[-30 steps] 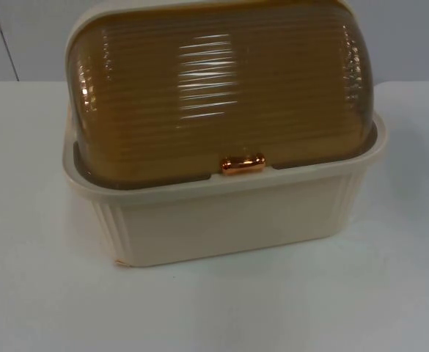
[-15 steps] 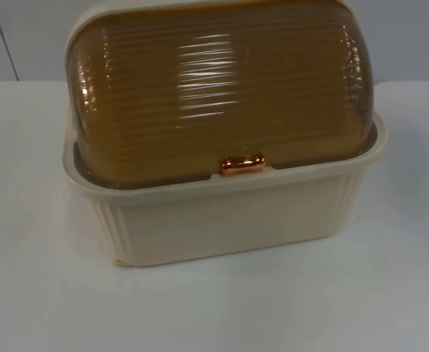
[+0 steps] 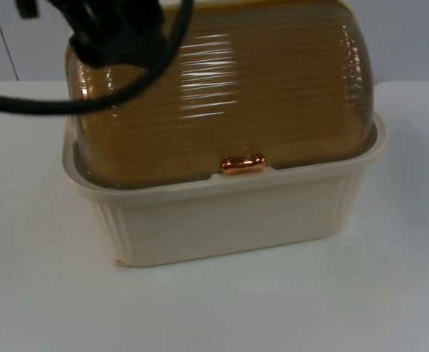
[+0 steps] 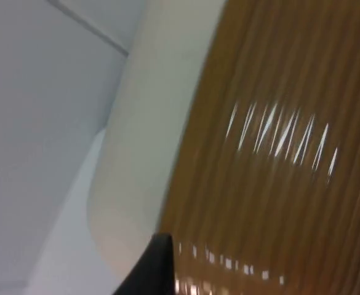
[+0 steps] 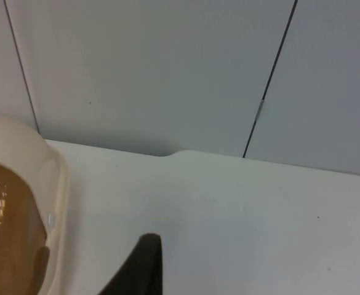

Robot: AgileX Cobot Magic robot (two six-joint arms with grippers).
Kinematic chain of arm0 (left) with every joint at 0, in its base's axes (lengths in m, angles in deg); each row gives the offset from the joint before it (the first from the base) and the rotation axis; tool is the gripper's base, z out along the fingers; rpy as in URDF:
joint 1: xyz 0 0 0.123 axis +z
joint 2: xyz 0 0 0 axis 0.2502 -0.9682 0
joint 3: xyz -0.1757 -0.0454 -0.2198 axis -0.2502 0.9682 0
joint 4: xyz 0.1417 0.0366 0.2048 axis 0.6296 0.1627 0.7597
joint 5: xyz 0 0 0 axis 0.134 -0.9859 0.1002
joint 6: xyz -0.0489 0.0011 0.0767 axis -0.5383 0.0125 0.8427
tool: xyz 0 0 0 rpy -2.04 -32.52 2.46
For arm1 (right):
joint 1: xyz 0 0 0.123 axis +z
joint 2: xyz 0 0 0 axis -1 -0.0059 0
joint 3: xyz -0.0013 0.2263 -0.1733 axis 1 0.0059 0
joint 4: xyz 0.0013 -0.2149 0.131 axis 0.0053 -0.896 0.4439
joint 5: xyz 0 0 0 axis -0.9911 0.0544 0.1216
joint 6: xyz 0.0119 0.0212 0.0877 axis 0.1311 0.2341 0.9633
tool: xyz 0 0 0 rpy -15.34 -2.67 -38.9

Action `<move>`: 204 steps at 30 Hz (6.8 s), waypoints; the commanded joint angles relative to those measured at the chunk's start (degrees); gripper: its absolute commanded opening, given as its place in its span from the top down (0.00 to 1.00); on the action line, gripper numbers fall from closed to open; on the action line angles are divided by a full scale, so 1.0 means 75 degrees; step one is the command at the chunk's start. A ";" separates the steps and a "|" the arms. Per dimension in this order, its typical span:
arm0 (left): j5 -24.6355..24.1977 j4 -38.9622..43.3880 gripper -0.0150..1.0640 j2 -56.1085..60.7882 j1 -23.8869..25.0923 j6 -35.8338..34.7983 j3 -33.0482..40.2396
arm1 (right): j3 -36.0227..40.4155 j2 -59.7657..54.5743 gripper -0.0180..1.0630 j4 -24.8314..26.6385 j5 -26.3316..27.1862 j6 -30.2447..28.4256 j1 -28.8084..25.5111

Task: Open the box lid with the left hand, place the block into the box with the right hand, then close the box lid with the left hand.

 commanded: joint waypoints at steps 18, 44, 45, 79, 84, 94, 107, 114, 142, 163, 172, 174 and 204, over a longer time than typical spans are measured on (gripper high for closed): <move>0.1125 0.5953 0.01 -0.1140 -0.2665 -0.3739 0.1189 | 0.0039 0.0024 0.02 -0.0057 -0.0041 -0.0036 -0.0034; 0.2068 0.5644 0.39 -0.1892 -0.2635 -0.3902 0.1773 | 0.0039 0.0024 0.02 -0.0014 -0.0070 0.0011 -0.0034; 0.2125 0.5645 0.48 -0.1892 -0.2635 -0.3902 0.1773 | 0.0039 0.0024 0.02 -0.0014 -0.0084 0.0011 -0.0034; 0.2769 0.1562 0.99 -0.2490 -0.1828 -0.0489 0.1760 | 0.0039 0.0024 0.02 -0.0014 -0.0035 0.0011 -0.0034; 0.2515 0.1562 0.99 -0.2821 -0.1828 -0.0753 0.1530 | 0.0039 0.0024 0.02 -0.0014 -0.0080 0.0011 -0.0034; 0.2373 0.2234 0.99 -0.2821 -0.1821 -0.0753 0.1072 | 0.0039 0.0024 0.02 -0.0048 -0.0066 0.0011 -0.0034; 0.2303 0.2430 0.99 -0.2821 -0.1350 -0.1058 0.1072 | 0.0039 0.0024 0.02 -0.0048 -0.0022 0.0011 -0.0034; 0.2368 0.3211 0.99 -0.2821 -0.1297 -0.1759 0.1072 | 0.0039 0.0024 0.02 -0.0019 -0.0022 0.0011 -0.0034; 0.1401 0.4562 0.99 -0.2821 -0.1297 -0.2436 0.0460 | 0.0039 0.0024 0.02 -0.0019 -0.0037 0.0011 -0.0034; 0.0858 0.0219 0.99 -0.2821 0.0212 0.1788 -0.1381 | 0.0039 0.0038 0.02 -0.0019 -0.0084 0.0034 -0.0034; 0.0932 -0.0223 0.99 -0.2821 0.0471 0.0879 -0.1593 | 0.0070 0.0038 0.02 -0.0019 -0.0024 0.0031 -0.0034; 0.0999 -0.0165 0.99 -0.2792 0.0471 0.0532 -0.1593 | 0.0105 0.0038 0.02 -0.0019 -0.0028 0.0031 -0.0034; 0.2191 -0.1964 0.99 0.0441 0.2458 -0.2167 -0.1606 | 0.0252 0.0038 0.02 0.0210 0.0095 0.0031 -0.0034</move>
